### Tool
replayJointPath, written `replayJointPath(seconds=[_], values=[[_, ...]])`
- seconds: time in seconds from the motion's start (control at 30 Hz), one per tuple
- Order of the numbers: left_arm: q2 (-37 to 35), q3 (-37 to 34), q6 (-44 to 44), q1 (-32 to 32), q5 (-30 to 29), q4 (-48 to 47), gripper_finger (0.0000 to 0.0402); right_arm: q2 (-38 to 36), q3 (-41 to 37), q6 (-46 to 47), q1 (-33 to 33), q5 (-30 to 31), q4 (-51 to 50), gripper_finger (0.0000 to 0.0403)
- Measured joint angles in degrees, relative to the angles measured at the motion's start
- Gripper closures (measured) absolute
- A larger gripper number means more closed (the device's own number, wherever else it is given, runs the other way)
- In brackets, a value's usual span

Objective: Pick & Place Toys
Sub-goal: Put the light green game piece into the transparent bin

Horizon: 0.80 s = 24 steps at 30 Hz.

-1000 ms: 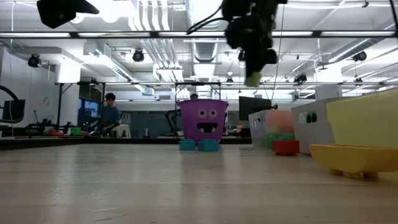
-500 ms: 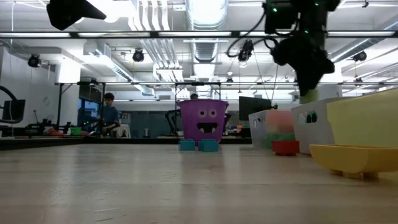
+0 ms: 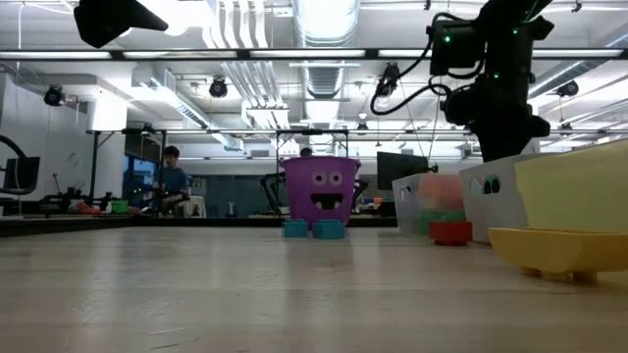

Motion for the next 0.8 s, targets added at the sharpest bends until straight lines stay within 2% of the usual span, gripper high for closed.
replayJointPath(seconds=[0.8], values=[[0.00, 0.00, -0.45, 0.00, -0.02, 0.02, 0.0131, 2.24, -3.73, -4.41, 0.00, 0.50, 5.59, 0.0317]])
